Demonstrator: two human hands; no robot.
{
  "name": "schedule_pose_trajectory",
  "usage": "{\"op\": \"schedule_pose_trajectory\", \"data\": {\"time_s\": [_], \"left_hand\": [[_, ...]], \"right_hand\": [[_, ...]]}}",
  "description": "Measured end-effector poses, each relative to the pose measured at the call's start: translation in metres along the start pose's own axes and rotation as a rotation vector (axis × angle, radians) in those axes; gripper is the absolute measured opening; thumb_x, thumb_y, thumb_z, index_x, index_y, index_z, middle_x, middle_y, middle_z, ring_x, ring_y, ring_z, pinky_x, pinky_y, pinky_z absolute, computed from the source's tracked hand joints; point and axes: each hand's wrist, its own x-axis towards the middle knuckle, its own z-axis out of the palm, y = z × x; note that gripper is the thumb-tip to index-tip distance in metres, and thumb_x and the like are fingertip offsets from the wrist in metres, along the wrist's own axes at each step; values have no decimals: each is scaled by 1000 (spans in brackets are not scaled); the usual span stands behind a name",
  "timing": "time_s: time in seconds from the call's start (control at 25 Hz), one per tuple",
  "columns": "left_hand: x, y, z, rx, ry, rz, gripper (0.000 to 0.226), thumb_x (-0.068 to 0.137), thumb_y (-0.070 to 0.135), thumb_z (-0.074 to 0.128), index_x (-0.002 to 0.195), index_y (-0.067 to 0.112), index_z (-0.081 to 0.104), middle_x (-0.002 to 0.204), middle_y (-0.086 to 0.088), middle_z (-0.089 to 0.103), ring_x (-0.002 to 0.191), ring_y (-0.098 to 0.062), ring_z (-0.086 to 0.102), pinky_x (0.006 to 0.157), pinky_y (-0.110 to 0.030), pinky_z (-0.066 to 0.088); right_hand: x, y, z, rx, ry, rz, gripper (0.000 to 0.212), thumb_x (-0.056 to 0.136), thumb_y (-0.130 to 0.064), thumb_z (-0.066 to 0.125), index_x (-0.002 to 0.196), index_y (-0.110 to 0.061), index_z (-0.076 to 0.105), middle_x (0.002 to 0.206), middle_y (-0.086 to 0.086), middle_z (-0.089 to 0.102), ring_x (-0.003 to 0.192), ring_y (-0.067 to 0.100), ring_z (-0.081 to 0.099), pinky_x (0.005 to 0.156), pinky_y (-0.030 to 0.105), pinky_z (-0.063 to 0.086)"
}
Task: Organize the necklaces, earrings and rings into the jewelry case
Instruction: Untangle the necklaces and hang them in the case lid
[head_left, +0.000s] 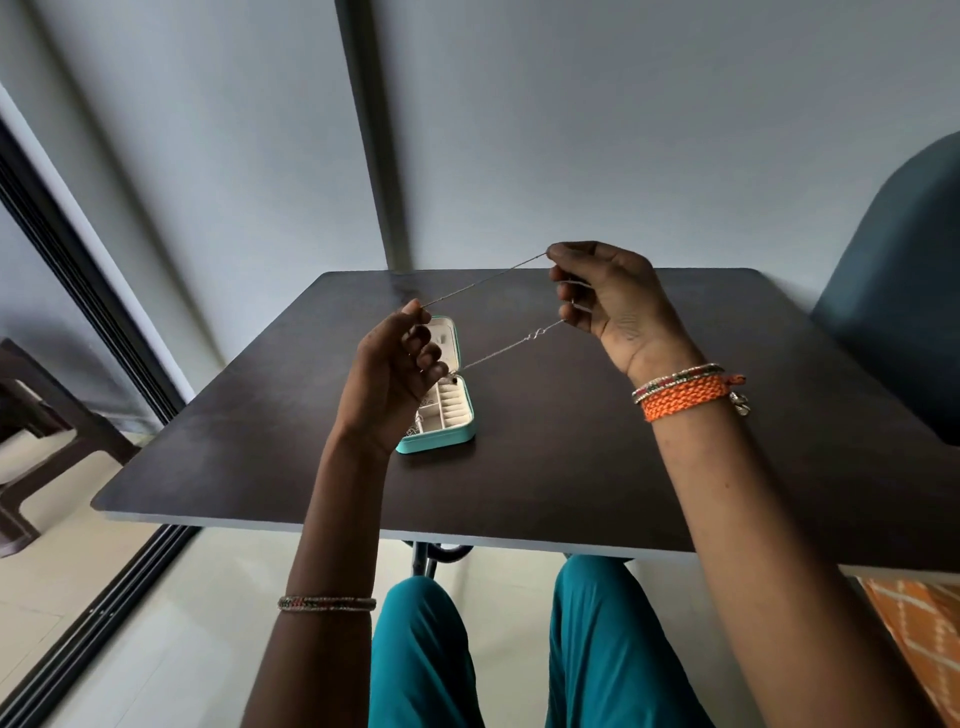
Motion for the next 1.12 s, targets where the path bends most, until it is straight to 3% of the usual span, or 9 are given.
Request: {"op": "schedule_pose_trajectory", "data": {"time_s": [0.08,0.24,0.36,0.44,0.56,0.68,0.8,0.96,1.12], "left_hand": [[-1,-1,3,-128,-1,8,27,92,19,48,68,15,60,53,6,46,48,-8,45,52,-21,48],[3,-12,10,-294,75,97,32,96,18,47,68,15,61,52,6,51,49,-7,53,63,-26,56],[9,-28,10,-436,117,76,49,98,18,45,53,13,64,53,3,53,52,-10,54,64,-31,58],[11,-41,7,-405,122,10,50,98,18,41,54,12,64,68,-3,62,69,-16,59,71,-35,57],[13,-60,13,-315,52,-132,41,100,29,33,66,14,51,94,-10,68,91,-26,64,85,-40,50],[8,-75,23,-175,-138,-255,32,99,31,36,72,17,44,90,-6,70,78,-20,68,71,-32,56],[-1,-82,26,10,-256,-266,15,91,24,48,78,18,46,70,2,58,53,-7,50,50,-20,44],[-6,-73,21,350,-333,-268,9,91,17,54,98,14,60,58,11,41,49,-3,28,43,-14,25],[-8,-61,24,678,-345,-205,14,89,17,61,94,4,66,53,12,41,47,-3,29,42,-15,26]], "right_hand": [[0,6,-3,-85,12,-98,11,86,-10,66,76,-13,64,64,0,59,44,3,42,41,15,33],[-1,14,-4,-846,81,-599,7,84,-15,66,78,-14,69,62,-6,60,50,1,50,55,16,41],[-4,11,3,-1141,-48,-688,6,85,-20,66,85,-16,70,76,-2,68,64,10,54,63,26,47],[-4,3,9,-1183,-99,-716,6,84,-25,67,86,-20,70,82,-3,71,67,12,55,66,27,46],[3,-10,17,-1134,-171,-770,5,83,-30,67,85,-27,70,80,-10,70,56,-2,44,65,24,40],[10,-14,21,-1190,-171,-751,7,84,-35,66,86,-30,71,81,-10,71,61,2,48,67,25,41],[15,-12,12,-1211,-60,-735,10,86,-35,65,89,-29,72,81,-7,72,81,18,63,72,28,45],[17,-2,-9,-1180,51,-681,8,84,-29,68,86,-24,74,78,-2,73,82,21,66,69,28,48],[19,9,-15,-1122,102,-638,8,84,-26,66,84,-22,73,74,-1,72,77,20,67,69,32,53]]}}
